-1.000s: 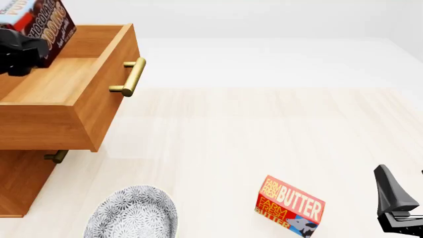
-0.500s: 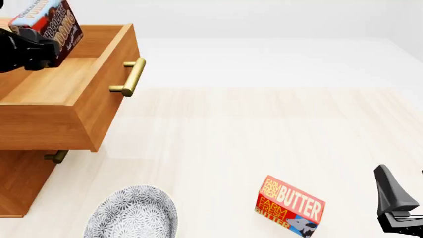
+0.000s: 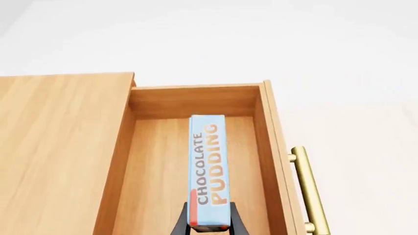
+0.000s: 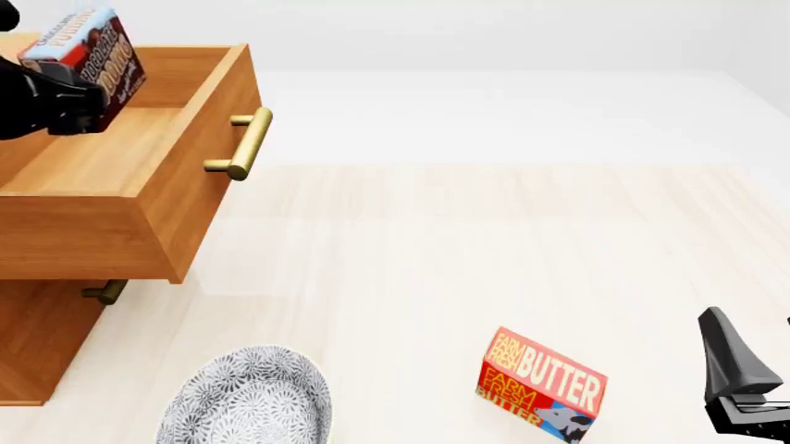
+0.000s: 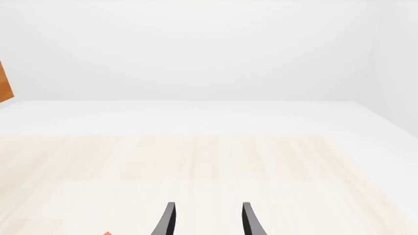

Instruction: Put the chocolate pudding in the top drawer of the cabinet and close it.

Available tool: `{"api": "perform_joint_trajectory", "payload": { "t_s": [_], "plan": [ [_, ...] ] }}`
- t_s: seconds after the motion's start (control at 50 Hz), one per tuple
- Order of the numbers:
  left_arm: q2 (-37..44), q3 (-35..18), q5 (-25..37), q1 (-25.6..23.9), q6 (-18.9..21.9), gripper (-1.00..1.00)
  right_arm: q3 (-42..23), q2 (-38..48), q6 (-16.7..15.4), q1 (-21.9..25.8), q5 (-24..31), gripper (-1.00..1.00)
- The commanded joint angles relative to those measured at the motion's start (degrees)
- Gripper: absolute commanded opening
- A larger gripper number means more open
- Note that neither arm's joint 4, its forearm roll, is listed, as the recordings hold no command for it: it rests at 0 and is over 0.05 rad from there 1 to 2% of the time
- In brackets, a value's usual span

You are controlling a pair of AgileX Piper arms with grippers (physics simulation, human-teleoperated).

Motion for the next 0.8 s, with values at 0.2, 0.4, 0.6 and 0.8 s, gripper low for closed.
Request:
{"api": "perform_joint_trajectory", "payload": {
  "t_s": [0.2, 0.4, 0.6, 0.8],
  "plan": [
    [5.22, -4.90, 0.53, 0.93, 1.07, -1.00, 0.00, 0.00, 0.00, 0.00, 0.00, 1.00],
    [7.50, -3.60, -1.25, 2.38, 1.64, -1.00, 0.00, 0.00, 0.00, 0.00, 0.00, 1.00],
    [9.73, -3.07, -2.77, 2.28, 1.18, -1.00, 0.00, 0.00, 0.00, 0.00, 0.00, 1.00],
    [10.40, -4.48, -1.83, 3.83, 1.93, -1.00, 0.00, 0.00, 0.00, 0.00, 0.00, 1.00]
  ]
}}
